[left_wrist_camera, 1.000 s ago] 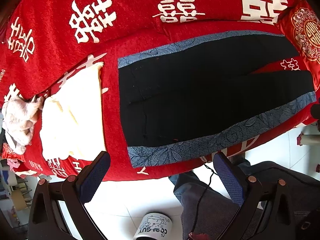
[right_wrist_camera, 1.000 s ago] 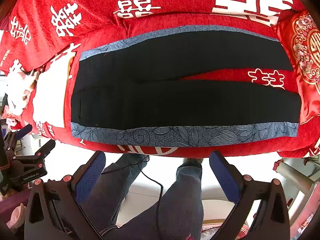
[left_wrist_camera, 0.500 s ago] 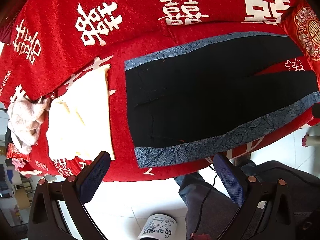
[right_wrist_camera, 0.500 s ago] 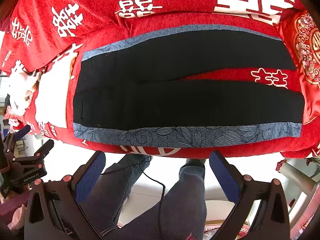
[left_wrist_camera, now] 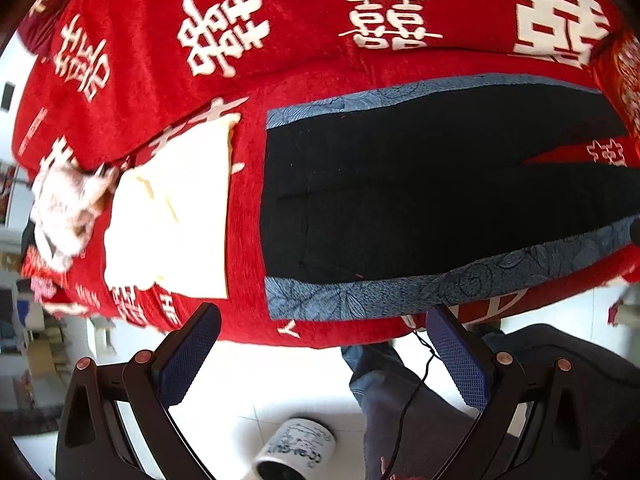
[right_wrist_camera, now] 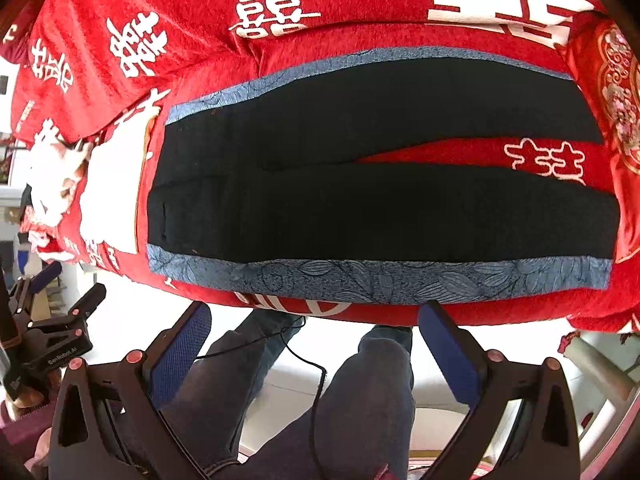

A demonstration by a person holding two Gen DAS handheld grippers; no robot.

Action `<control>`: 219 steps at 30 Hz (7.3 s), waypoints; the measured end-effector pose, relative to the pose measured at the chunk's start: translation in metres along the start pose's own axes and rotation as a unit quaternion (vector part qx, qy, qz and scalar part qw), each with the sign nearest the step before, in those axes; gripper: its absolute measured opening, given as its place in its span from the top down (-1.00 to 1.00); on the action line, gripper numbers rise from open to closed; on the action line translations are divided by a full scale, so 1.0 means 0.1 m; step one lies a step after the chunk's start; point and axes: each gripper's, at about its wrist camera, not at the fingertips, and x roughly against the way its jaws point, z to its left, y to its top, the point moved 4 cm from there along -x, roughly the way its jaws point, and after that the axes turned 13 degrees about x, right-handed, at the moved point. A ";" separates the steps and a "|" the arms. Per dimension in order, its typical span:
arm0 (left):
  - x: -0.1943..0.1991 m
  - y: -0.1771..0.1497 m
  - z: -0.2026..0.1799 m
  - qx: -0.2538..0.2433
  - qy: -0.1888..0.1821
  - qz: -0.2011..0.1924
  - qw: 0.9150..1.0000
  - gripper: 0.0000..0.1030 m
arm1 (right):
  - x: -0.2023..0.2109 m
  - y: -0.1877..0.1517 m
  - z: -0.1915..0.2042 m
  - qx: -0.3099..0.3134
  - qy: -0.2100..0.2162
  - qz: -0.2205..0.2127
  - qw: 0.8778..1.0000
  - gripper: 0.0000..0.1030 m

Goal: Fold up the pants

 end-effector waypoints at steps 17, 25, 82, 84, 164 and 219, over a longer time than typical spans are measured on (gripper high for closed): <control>0.02 -0.47 0.05 0.074 0.012 0.054 0.996 -1.00 | -0.31 -0.34 -0.23 0.003 0.030 0.044 0.999 -1.00; -0.82 -0.34 0.32 0.157 -0.097 0.080 0.980 -1.00 | -0.77 -0.46 0.12 -0.028 0.124 -0.001 0.992 -1.00; -2.34 -0.32 0.45 0.272 -0.348 0.135 0.887 0.04 | -2.26 -1.03 -0.51 -0.274 0.328 -0.183 0.885 0.15; -2.34 -0.32 0.45 0.268 -0.344 0.138 0.889 0.04 | -2.30 -1.08 -0.56 -0.322 0.360 -0.197 0.853 0.29; -0.97 0.78 -2.86 -0.123 -0.326 0.063 0.935 -0.90 | -0.84 -0.95 -1.88 -0.339 0.167 -0.190 0.906 -0.40; -1.70 1.65 -2.93 0.020 -0.113 0.060 0.992 -0.58 | 0.16 0.42 -4.16 -0.276 0.031 -0.209 0.938 -0.48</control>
